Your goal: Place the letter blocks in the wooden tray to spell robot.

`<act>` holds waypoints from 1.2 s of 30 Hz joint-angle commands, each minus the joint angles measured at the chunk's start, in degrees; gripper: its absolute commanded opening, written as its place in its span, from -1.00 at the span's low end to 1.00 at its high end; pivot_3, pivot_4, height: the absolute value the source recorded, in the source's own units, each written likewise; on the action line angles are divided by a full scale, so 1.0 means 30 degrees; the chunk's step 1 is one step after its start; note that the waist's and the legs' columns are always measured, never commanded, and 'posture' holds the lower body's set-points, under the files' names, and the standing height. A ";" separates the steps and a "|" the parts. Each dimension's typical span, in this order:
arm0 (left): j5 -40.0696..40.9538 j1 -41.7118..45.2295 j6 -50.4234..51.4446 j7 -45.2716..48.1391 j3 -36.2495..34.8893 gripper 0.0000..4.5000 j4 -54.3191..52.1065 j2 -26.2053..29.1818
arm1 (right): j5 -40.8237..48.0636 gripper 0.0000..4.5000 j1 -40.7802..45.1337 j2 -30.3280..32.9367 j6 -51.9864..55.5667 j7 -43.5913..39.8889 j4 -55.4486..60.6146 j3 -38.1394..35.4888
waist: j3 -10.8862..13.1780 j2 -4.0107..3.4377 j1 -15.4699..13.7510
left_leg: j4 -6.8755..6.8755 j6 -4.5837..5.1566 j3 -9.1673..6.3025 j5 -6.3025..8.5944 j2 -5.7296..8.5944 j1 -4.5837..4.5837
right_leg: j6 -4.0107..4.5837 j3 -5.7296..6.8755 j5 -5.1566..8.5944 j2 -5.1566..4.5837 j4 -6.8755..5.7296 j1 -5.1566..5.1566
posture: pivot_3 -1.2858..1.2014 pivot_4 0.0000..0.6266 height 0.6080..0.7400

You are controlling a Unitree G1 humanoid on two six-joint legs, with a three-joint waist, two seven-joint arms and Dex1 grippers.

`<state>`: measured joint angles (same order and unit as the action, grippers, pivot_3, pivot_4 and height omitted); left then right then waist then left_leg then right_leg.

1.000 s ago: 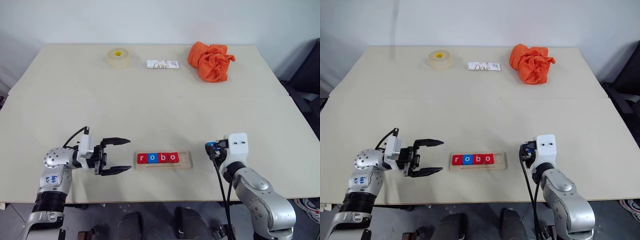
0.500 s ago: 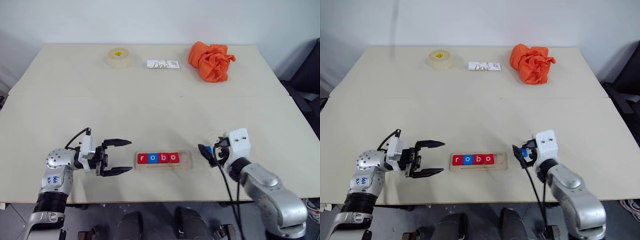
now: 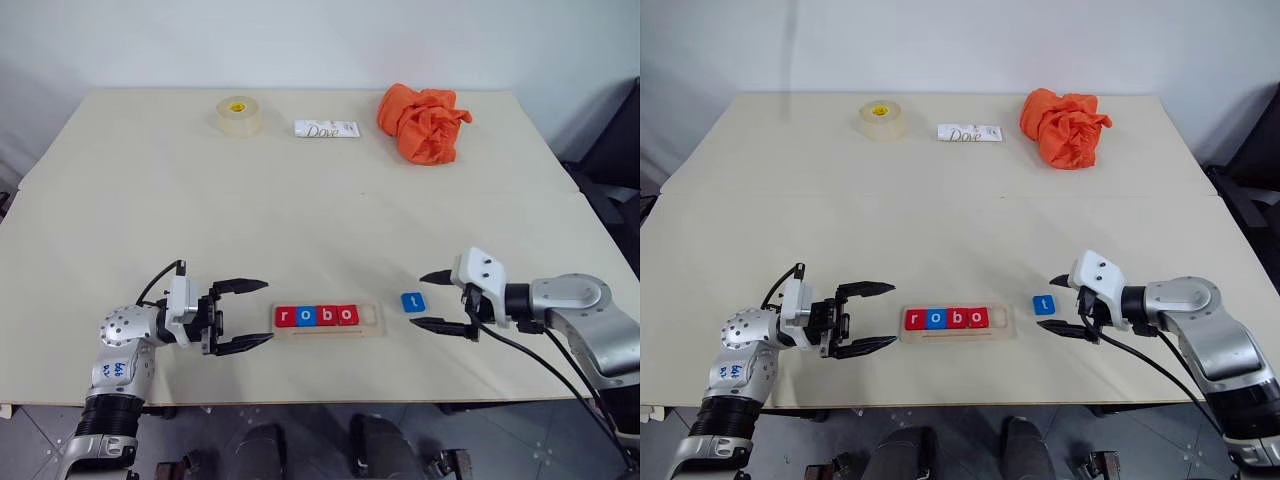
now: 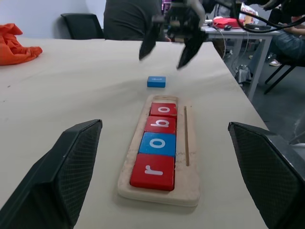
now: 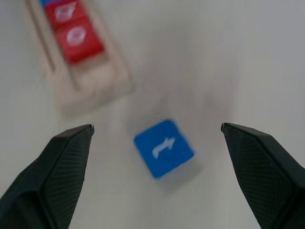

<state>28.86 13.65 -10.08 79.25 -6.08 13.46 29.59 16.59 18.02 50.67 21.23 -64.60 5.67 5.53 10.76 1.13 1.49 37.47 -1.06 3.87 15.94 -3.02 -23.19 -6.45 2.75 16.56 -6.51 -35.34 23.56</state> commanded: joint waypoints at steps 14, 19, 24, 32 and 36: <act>0.0580 -0.2161 0.0157 -0.0687 -0.1431 1.00 -0.2505 0.1294 | -0.3355 0.04 0.3665 -0.1144 -0.5362 -0.3065 -0.6278 0.2593 | -0.0001 0.0000 0.0033 | 0.0076 -0.0033 0.0002 -0.0008 -0.0014 0.0030 | 0.0003 -0.0003 -0.0002 -0.0008 -0.0061 -0.0027 | 0.03 -0.52 1.00; 0.0527 -0.1985 0.0270 -0.0718 -0.1346 1.00 -0.2476 0.1249 | -0.2726 -0.35 0.3687 -0.0526 -0.3348 -0.3401 -0.3914 0.2127 | 0.0000 -0.0002 0.0015 | 0.0092 -0.0041 -0.0002 -0.0013 -0.0015 0.0030 | 0.0006 -0.0003 -0.0004 -0.0015 -0.0079 -0.0026 | 0.03 -0.52 1.00; 0.0428 -0.1467 0.0198 -0.0503 -0.1086 1.00 -0.1993 0.1100 | -0.1603 -0.35 0.4449 -0.0459 0.0677 -0.3442 -0.0137 0.2072 | 0.0004 -0.0009 0.0014 | 0.0090 -0.0053 -0.0004 -0.0006 -0.0021 0.0006 | 0.0011 -0.0006 -0.0002 -0.0015 -0.0083 0.0006 | 0.03 -0.52 1.00; 0.0253 -0.0667 0.0031 -0.0486 -0.0792 1.00 -0.1369 0.0765 | -0.2323 -0.35 0.5412 -0.1387 0.2918 -0.2783 0.1782 0.3844 | 0.0004 -0.0008 0.0006 | 0.0086 -0.0058 -0.0007 0.0005 -0.0022 -0.0003 | 0.0018 -0.0003 0.0002 -0.0015 -0.0067 0.0008 | 0.03 -0.52 1.00; 0.0346 -0.0923 0.0030 -0.0568 -0.0900 1.00 -0.1655 0.0802 | -0.2938 -0.35 0.5719 -0.1583 0.2971 -0.2758 0.1700 0.4880 | 0.0004 -0.0008 0.0002 | 0.0086 -0.0053 -0.0003 0.0008 -0.0014 -0.0019 | 0.0018 -0.0004 0.0002 -0.0019 -0.0065 0.0017 | 0.03 -0.52 1.00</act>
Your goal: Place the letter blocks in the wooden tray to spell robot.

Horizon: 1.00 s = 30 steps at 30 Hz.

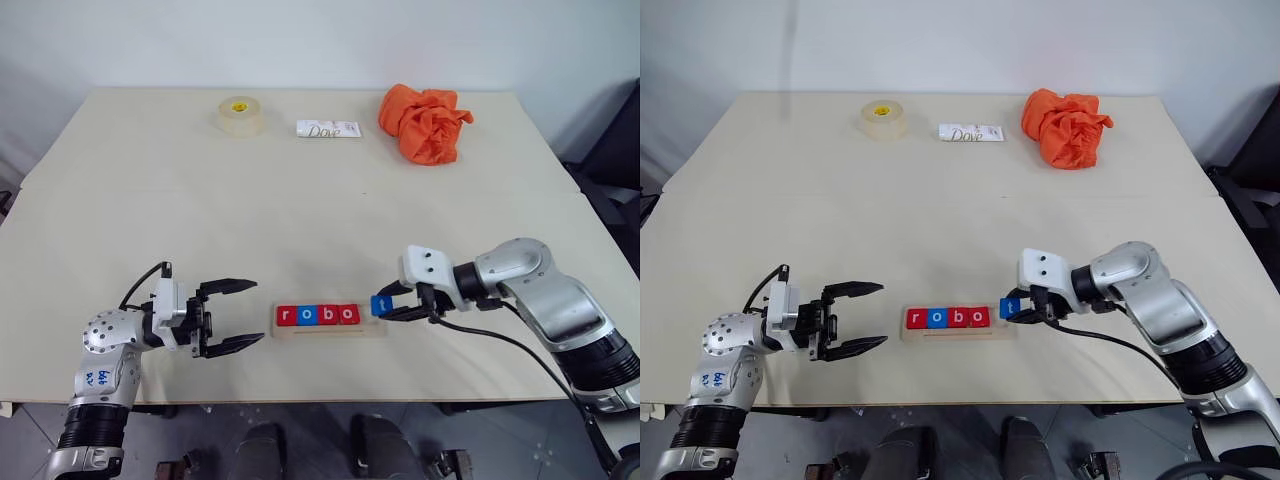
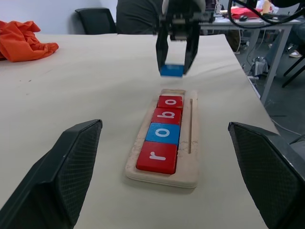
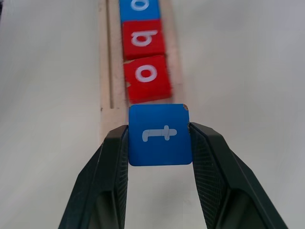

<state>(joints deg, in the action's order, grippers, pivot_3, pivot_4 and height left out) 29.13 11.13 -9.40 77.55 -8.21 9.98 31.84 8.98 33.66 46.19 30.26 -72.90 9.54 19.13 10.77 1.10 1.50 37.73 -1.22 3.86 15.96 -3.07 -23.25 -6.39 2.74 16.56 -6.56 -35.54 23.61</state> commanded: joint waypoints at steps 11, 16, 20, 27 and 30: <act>0.0316 -0.0998 -0.0152 -0.0573 -0.0577 1.00 -0.1379 0.0147 | -0.1842 -0.35 0.1541 -0.1076 -0.0996 0.0120 -0.1280 0.1775 | 0.0000 -0.0001 0.0023 | 0.0000 0.0000 0.0002 0.0000 -0.0006 0.0003 | 0.0000 0.0001 0.0000 0.0008 -0.0004 0.0004 | 0.03 -0.52 1.00; 0.0341 -0.1201 -0.0141 -0.0716 -0.0624 1.00 -0.1525 0.0192 | -0.2060 -0.35 0.1752 -0.1471 -0.1114 0.0010 -0.1510 0.1861 | 0.0000 0.0000 0.0020 | 0.0002 0.0000 0.0002 0.0000 -0.0005 0.0006 | 0.0000 0.0001 0.0000 0.0007 -0.0010 0.0001 | 0.03 -0.52 1.00; 0.0298 -0.1148 -0.0167 -0.0842 -0.0540 1.00 -0.1499 0.0114 | -0.1825 -0.35 0.1692 -0.1695 -0.0785 -0.0155 -0.1014 0.1833 | 0.0000 0.0000 0.0016 | 0.0002 0.0000 0.0002 0.0000 -0.0005 0.0005 | -0.0001 0.0002 0.0000 0.0008 -0.0010 0.0001 | 0.03 -0.52 1.00; 0.0211 -0.0782 -0.0341 -0.0852 -0.0380 1.00 -0.1082 -0.0053 | -0.1823 -0.35 0.1301 -0.1808 -0.0304 -0.0145 -0.0482 0.1888 | 0.0000 -0.0001 0.0016 | 0.0001 0.0000 0.0002 0.0000 -0.0006 0.0005 | -0.0001 0.0002 0.0000 0.0009 -0.0013 0.0003 | 0.03 -0.52 1.00; 0.0177 -0.0675 -0.0357 -0.0839 -0.0345 1.00 -0.0993 -0.0092 | -0.1766 -0.35 0.1196 -0.1798 -0.0118 -0.0171 -0.0310 0.1906 | 0.0000 0.0000 0.0016 | 0.0001 0.0000 0.0002 0.0000 -0.0004 0.0005 | 0.0000 0.0002 0.0000 0.0008 -0.0013 0.0002 | 0.03 -0.52 1.00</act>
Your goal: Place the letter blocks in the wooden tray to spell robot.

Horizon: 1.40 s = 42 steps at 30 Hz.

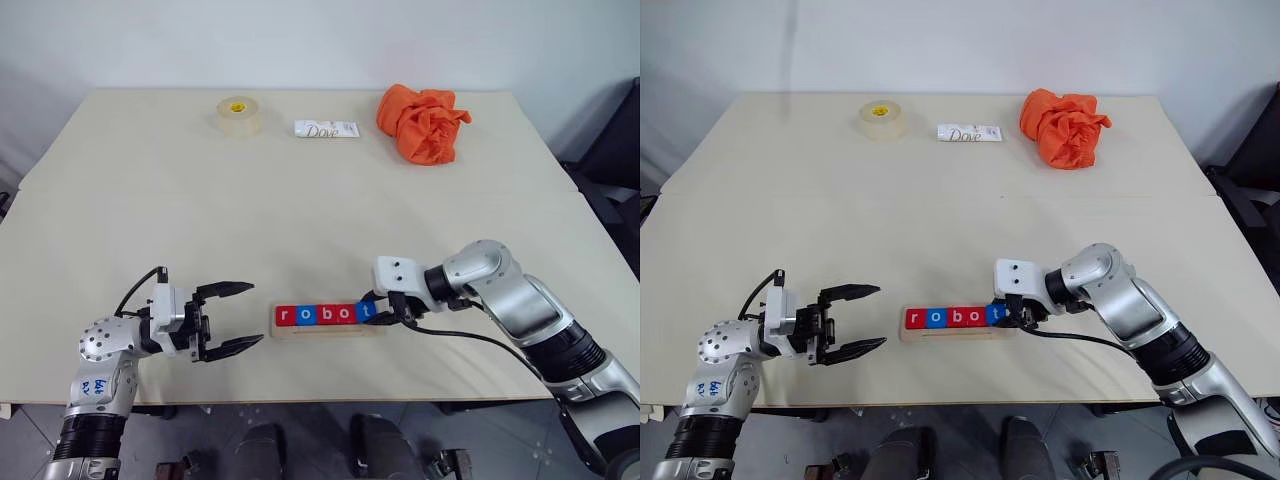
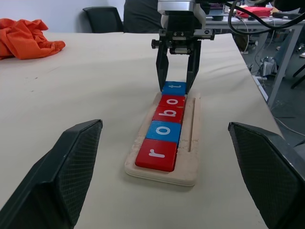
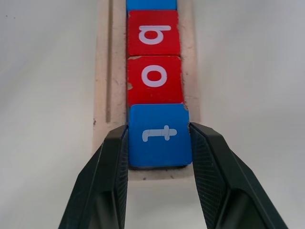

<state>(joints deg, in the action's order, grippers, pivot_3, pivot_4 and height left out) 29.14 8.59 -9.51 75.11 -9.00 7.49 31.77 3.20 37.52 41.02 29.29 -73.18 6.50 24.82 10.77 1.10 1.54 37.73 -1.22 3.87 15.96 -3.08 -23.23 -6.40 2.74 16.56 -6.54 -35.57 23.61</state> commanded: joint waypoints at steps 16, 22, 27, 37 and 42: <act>0.0126 0.0415 -0.0346 0.0033 -0.0045 1.00 0.0040 -0.0079 | -0.0026 -0.35 -0.0326 -0.0659 0.0009 0.0645 0.0138 0.0042 | -0.0001 0.0001 0.0034 | 0.0001 -0.0002 0.0000 -0.0001 -0.0010 0.0011 | 0.0000 0.0000 0.0000 0.0010 -0.0010 -0.0002 | 0.03 -0.52 1.00; 0.0083 0.0623 -0.0355 0.0059 -0.0014 1.00 0.0258 -0.0088 | 0.0739 0.56 -0.0273 -0.0240 0.0550 0.0276 0.1256 -0.0652 | -0.0001 0.0001 0.0004 | 0.0001 -0.0003 0.0001 -0.0001 -0.0006 0.0009 | 0.0000 0.0000 0.0000 0.0006 -0.0008 -0.0002 | 0.03 -0.52 1.00; 0.0037 0.0976 -0.0446 0.0204 0.0056 1.00 0.0715 -0.0084 | 0.1549 0.99 -0.0105 0.0452 0.1052 -0.0049 0.2027 -0.1526 | 0.0000 0.0001 -0.0009 | 0.0000 -0.0002 -0.0001 -0.0001 -0.0003 0.0004 | 0.0000 0.0001 0.0000 0.0004 -0.0004 -0.0002 | 0.03 -0.52 1.00; -0.0890 0.0862 0.0559 -0.2528 -0.0128 1.00 -0.0103 0.0021 | 0.4232 0.99 -0.3854 0.1939 -0.1779 -0.0077 0.1557 -0.6824 | 0.0000 0.0002 -0.0237 | -0.0007 0.0005 -0.0003 0.0004 0.0011 -0.0004 | -0.0004 0.0004 -0.0002 -0.0003 0.0020 -0.0012 | 0.03 -0.52 1.00; -0.0131 0.0332 0.2258 -0.3516 -0.0815 1.00 -0.1508 0.0742 | 0.5584 0.99 -0.7022 0.2895 -0.4945 -0.1638 -0.0048 -0.9586 | 0.0000 0.0003 -0.0457 | -0.0006 0.0015 0.0005 0.0009 0.0014 0.0001 | -0.0011 0.0000 -0.0005 0.0001 0.0034 -0.0023 | 0.03 -0.52 1.00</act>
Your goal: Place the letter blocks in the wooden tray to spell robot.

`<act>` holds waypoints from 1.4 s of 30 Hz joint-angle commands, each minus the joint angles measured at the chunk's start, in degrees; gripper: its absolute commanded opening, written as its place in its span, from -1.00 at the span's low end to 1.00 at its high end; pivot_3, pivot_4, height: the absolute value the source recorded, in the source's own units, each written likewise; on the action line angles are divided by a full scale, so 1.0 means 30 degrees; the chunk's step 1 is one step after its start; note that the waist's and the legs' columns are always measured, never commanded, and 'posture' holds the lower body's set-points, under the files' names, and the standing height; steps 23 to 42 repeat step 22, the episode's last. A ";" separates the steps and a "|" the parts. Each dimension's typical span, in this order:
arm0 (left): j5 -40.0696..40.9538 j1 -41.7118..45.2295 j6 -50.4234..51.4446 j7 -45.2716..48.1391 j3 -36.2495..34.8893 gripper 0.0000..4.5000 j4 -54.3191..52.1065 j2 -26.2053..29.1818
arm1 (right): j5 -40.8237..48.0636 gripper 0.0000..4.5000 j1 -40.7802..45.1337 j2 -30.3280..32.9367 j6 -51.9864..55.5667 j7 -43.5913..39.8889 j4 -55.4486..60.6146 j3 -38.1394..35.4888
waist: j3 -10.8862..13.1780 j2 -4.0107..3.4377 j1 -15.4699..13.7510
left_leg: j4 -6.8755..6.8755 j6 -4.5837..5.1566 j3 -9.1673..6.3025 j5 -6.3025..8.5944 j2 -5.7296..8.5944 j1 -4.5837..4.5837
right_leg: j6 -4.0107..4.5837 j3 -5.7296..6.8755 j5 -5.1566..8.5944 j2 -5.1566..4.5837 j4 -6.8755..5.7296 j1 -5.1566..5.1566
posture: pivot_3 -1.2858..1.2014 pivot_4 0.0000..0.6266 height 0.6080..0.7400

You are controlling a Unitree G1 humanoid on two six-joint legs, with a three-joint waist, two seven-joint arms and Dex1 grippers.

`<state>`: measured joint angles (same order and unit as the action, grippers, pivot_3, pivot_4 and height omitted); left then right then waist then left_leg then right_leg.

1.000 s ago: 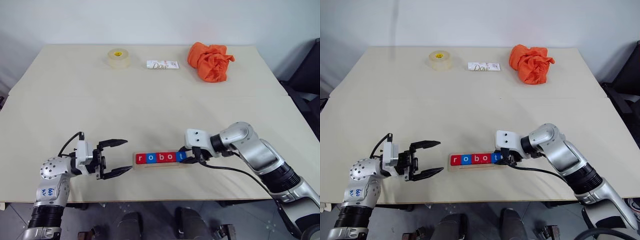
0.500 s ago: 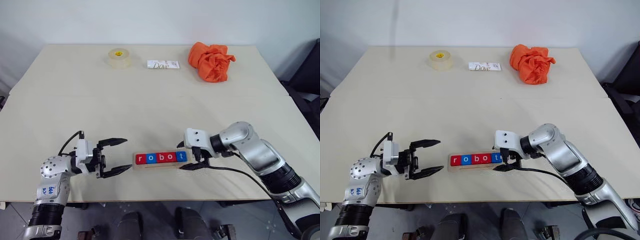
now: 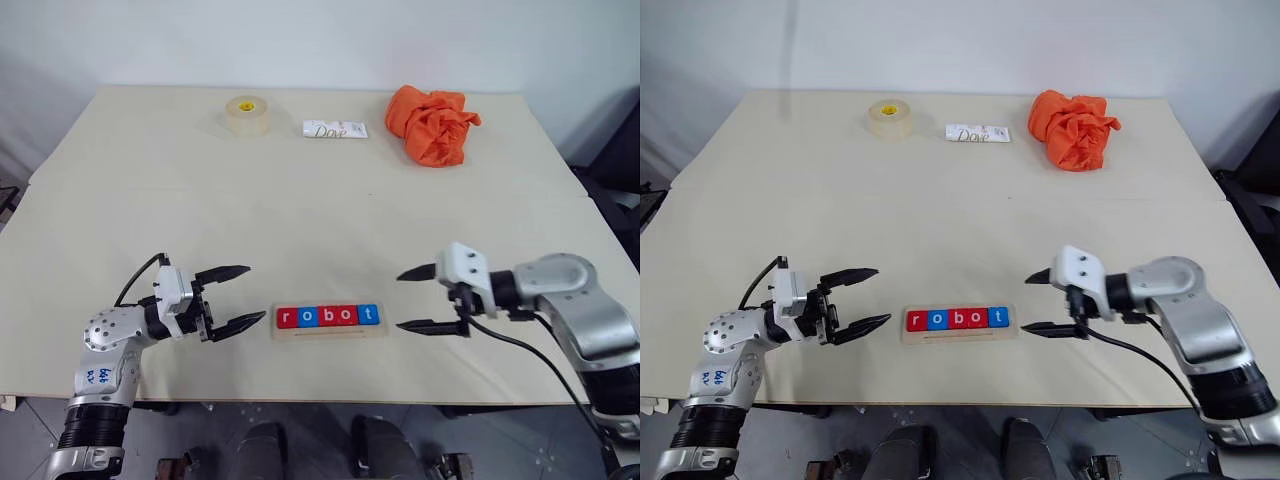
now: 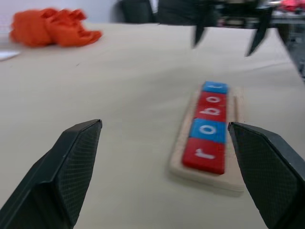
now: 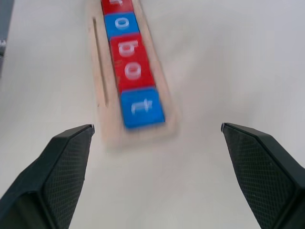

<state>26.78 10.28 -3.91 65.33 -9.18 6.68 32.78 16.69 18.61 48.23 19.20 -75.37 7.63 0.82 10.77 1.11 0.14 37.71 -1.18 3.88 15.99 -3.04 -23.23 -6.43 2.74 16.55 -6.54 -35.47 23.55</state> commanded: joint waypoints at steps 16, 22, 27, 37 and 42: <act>0.2380 -0.3192 -0.0018 0.3297 -0.4322 1.00 -0.1418 0.3576 | 0.3484 0.99 -0.1291 0.1242 -0.5341 -0.3897 -0.5855 -0.4541 | 0.0002 -0.0005 0.0020 | 0.0001 -0.0026 0.0009 -0.0011 -0.0033 0.0042 | 0.0019 -0.0006 0.0010 0.0019 -0.0019 -0.0010 | 0.03 -0.52 1.00; 0.2431 -0.3737 -0.0923 0.4073 -0.4880 1.00 -0.1386 0.3437 | 0.3827 0.99 -0.0630 0.1138 -0.5234 -0.4332 -0.6084 -0.4259 | 0.0002 -0.0006 0.0025 | 0.0002 -0.0028 0.0010 -0.0007 -0.0030 0.0035 | 0.0018 -0.0005 0.0010 0.0010 -0.0014 -0.0011 | 0.03 -0.52 1.00; 0.2431 -0.3737 -0.0923 0.4073 -0.4880 1.00 -0.1386 0.3437 | 0.3827 0.99 -0.0630 0.1138 -0.5234 -0.4332 -0.6084 -0.4259 | 0.0002 -0.0006 0.0025 | 0.0002 -0.0028 0.0010 -0.0007 -0.0030 0.0035 | 0.0018 -0.0005 0.0010 0.0010 -0.0014 -0.0011 | 0.03 -0.52 1.00; 0.2431 -0.3737 -0.0923 0.4073 -0.4880 1.00 -0.1386 0.3437 | 0.3827 0.99 -0.0630 0.1138 -0.5234 -0.4332 -0.6084 -0.4259 | 0.0002 -0.0006 0.0025 | 0.0002 -0.0028 0.0010 -0.0007 -0.0030 0.0035 | 0.0018 -0.0005 0.0010 0.0010 -0.0014 -0.0011 | 0.03 -0.52 1.00; 0.2431 -0.3737 -0.0923 0.4073 -0.4880 1.00 -0.1386 0.3437 | 0.3827 0.99 -0.0630 0.1138 -0.5234 -0.4332 -0.6084 -0.4259 | 0.0002 -0.0006 0.0025 | 0.0002 -0.0028 0.0010 -0.0007 -0.0030 0.0035 | 0.0018 -0.0005 0.0010 0.0010 -0.0014 -0.0011 | 0.03 -0.52 1.00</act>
